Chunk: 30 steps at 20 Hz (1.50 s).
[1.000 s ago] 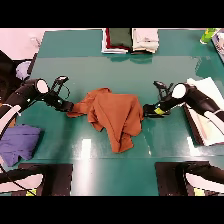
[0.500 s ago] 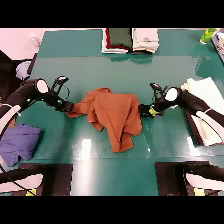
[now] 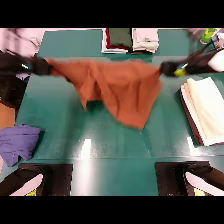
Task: Fold the shirts.
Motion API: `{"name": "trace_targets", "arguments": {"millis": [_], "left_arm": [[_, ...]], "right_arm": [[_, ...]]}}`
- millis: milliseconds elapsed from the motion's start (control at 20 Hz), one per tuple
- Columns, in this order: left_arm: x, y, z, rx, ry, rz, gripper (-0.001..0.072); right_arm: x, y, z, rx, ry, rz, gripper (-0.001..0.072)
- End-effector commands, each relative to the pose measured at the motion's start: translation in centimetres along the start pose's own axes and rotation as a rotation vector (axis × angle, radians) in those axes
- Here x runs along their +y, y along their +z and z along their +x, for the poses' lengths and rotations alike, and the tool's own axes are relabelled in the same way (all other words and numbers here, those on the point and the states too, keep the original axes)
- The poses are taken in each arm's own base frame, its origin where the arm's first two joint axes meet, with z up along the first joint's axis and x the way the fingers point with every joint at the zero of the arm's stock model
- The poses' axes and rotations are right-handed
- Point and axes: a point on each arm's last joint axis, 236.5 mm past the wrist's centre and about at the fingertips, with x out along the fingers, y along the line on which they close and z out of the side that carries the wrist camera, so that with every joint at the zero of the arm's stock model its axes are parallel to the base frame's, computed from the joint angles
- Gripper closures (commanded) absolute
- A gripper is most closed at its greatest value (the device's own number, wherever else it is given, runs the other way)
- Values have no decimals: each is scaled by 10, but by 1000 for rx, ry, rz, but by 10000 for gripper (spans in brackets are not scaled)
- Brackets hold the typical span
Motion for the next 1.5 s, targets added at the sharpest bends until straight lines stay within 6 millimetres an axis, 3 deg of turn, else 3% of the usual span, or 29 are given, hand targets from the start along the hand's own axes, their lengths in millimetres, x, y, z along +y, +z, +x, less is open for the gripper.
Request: {"name": "trace_targets", "arguments": {"millis": [0, 150, 250, 400, 500, 600, 700, 850, 950, 1050, 1150, 1300, 1350, 1400, 1450], "left_arm": [[-13, 84, -130, -342, 21, 44, 683], [-26, 112, -214, -532, 18, 66, 683], [-31, 119, -246, -601, 23, 77, 683], [-42, 116, -251, -598, -27, 70, 683], [-55, 105, -225, -512, -104, 49, 683], [-63, 82, -179, -363, -170, 21, 683], [-64, 39, -122, -148, -206, -7, 683], [-58, -51, -38, 179, -224, -66, 683], [-54, -115, 6, 350, -226, -73, 682], [-42, -164, 45, 440, -198, -49, 682], [-26, -186, 72, 439, -144, -8, 682], [-8, -184, 92, 401, -77, 28, 682], [-6, -180, 93, 381, -68, 32, 682], [-4, -176, 95, 365, -63, 34, 682], [-4, -176, 95, 364, -60, 37, 682]], "right_arm": [[17, 64, -125, -276, -5, -91, 697], [31, 83, -208, -448, -7, -132, 698], [34, 93, -254, -549, -24, -140, 698], [29, 107, -288, -620, -68, -135, 698], [22, 115, -283, -593, -91, -126, 698], [18, 118, -246, -492, -63, -109, 698], [10, 111, -183, -336, -24, -75, 698], [-6, 67, -61, -37, -8, -44, 698], [-13, 31, 13, 112, -1, -29, 698], [-20, 7, 73, 182, 0, -6, 697], [-24, -5, 114, 205, -2, 6, 696], [-25, -12, 143, 216, 2, 17, 693], [-26, -13, 146, 221, 1, 19, 630], [-28, -12, 146, 216, -1, 21, 407], [-31, -7, 142, 206, -5, 26, 301]]}}
